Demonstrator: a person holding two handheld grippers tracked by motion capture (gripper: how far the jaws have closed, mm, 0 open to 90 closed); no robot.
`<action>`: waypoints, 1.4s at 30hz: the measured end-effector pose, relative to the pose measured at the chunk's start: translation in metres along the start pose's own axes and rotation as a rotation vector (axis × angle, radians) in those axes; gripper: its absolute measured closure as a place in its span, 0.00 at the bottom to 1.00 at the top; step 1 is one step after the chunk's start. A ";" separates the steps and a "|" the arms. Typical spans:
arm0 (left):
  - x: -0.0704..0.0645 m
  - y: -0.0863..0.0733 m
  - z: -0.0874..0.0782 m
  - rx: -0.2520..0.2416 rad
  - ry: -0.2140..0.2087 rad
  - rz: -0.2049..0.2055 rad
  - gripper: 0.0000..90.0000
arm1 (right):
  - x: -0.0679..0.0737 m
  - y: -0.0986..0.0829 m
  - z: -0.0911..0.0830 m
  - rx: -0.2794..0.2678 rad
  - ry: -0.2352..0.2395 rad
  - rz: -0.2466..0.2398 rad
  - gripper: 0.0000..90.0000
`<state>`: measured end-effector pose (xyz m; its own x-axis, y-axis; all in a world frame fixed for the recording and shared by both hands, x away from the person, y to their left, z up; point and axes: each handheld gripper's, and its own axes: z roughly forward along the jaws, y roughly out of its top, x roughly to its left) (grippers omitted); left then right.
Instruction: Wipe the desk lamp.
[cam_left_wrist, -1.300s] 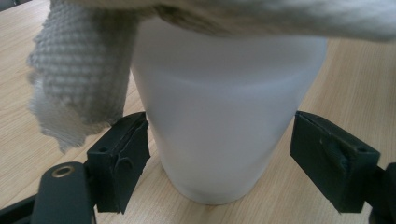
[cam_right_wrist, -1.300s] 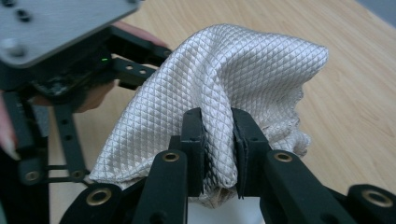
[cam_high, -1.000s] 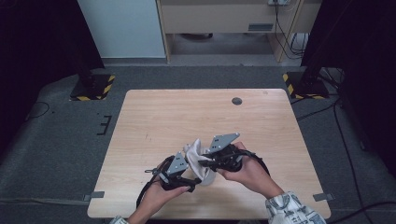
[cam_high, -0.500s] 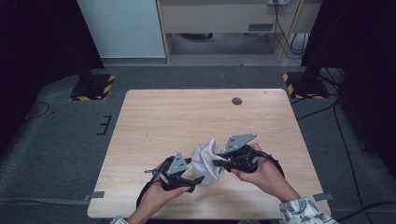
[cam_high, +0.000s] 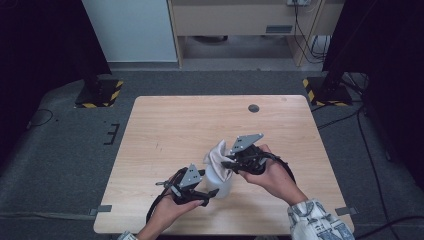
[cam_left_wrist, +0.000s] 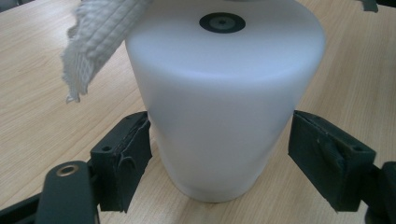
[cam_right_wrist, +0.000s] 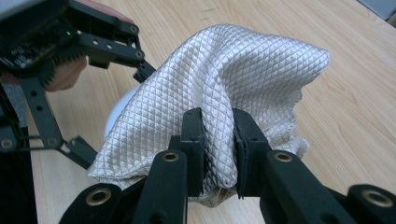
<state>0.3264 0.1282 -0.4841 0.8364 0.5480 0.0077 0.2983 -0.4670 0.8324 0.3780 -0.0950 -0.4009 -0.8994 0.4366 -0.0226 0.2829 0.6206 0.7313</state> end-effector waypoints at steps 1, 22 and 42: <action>0.000 0.000 0.000 0.002 0.004 0.001 0.23 | 0.003 0.002 0.001 -0.006 0.004 0.001 0.85; 0.000 0.001 0.000 -0.016 -0.019 -0.004 0.23 | 0.037 -0.002 -0.004 -0.012 0.098 -0.067 0.85; 0.000 0.001 -0.001 -0.014 -0.004 0.001 0.23 | 0.016 -0.030 -0.030 -0.032 0.041 0.008 0.85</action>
<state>0.3261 0.1286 -0.4830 0.8383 0.5451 0.0061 0.2913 -0.4574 0.8402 0.3455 -0.1263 -0.4030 -0.9103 0.4137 0.0113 0.2799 0.5953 0.7531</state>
